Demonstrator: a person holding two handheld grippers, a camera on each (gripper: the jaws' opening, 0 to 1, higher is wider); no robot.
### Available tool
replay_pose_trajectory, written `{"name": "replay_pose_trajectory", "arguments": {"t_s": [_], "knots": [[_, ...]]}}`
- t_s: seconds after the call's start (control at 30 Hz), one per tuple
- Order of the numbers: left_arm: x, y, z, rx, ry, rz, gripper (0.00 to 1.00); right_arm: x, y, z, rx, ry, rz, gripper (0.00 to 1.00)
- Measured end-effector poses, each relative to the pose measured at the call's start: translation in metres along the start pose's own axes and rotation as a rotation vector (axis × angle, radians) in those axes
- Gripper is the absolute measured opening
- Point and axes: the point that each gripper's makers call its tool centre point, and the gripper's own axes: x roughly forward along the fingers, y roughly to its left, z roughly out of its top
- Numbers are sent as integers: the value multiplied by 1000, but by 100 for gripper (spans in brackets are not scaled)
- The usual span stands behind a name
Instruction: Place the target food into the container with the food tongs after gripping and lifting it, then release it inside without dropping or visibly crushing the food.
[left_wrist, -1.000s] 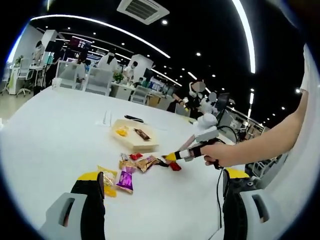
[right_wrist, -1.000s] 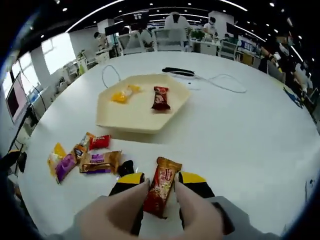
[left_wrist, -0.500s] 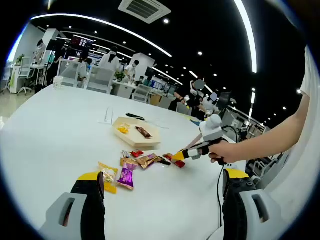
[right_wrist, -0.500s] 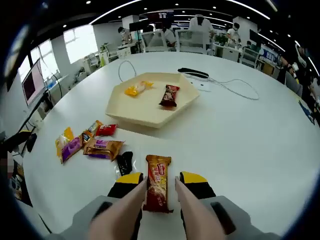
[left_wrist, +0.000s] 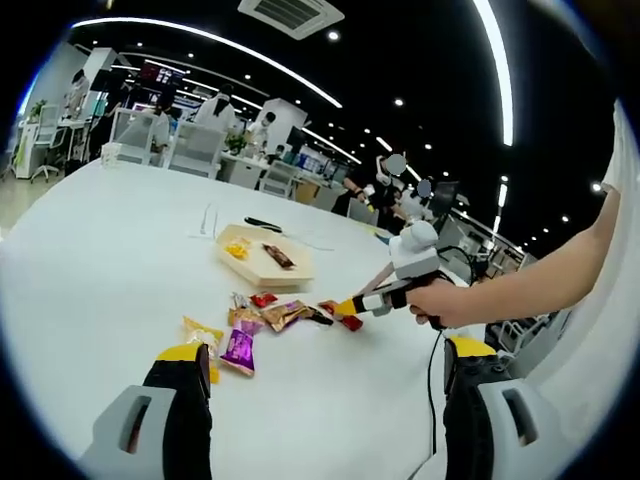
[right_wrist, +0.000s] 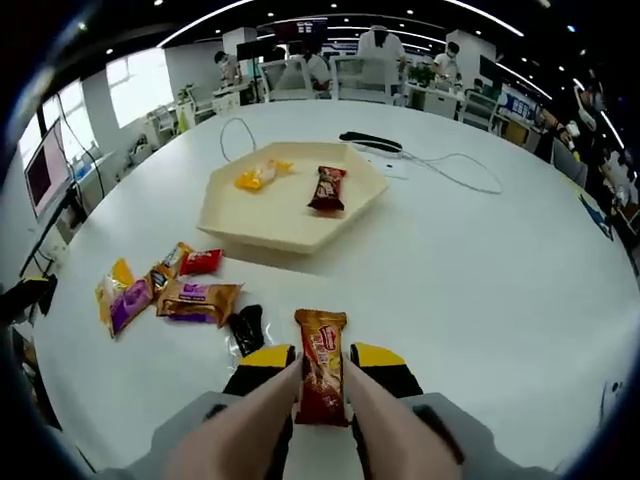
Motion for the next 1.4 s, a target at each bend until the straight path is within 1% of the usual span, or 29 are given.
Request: {"name": "replay_pose_trajectory", "arguments": {"t_s": [0.1,0.17,0.23,0.3,0.37,0.43,0.5,0.57,0.63,0.73,0.8,0.9,1.03,1.1,1.13,1.17,1.2,1.3,1.4], "knots": [[-1,2,0,-2,-3,4,97,1,-2,1,4,10,12,20],[-3,3,0,-1,-3,8,97,0,1,1,-63,20,23,20],[-4,6,0,0,-1,12,97,0,2,1,-68,21,25,20],[-5,7,1,1,-4,17,97,0,1,0,-43,29,29,20],[-7,10,1,-2,-8,25,97,-1,1,-1,11,23,44,20],[-7,11,1,-3,-9,28,97,-3,2,-1,31,22,55,20],[-7,13,0,-6,-8,29,97,-5,0,0,22,12,53,20],[-7,12,-1,-7,-4,29,97,-9,0,6,15,-12,51,20],[-6,12,-1,-8,-3,25,97,-12,0,10,0,-18,50,20],[-2,10,-2,-9,2,16,97,-13,1,15,12,-34,62,20],[1,8,-1,-7,5,6,97,-16,4,21,45,-47,84,20],[3,6,2,-1,2,-2,97,-16,7,22,59,-45,102,20],[3,7,6,3,-4,-6,97,-16,11,26,114,-50,134,20],[3,6,8,5,-7,-8,97,-17,18,27,163,-50,181,21],[3,6,8,6,-9,-10,97,-17,25,26,250,-16,227,21],[3,6,8,6,-8,-11,97,-17,19,33,251,-59,206,21],[3,6,8,7,-8,-12,97,-18,19,32,242,-42,211,21],[2,5,8,16,-6,-15,97,-21,19,38,263,-56,215,21],[1,4,8,20,-9,-12,97,-24,17,46,250,-70,212,20]]}}
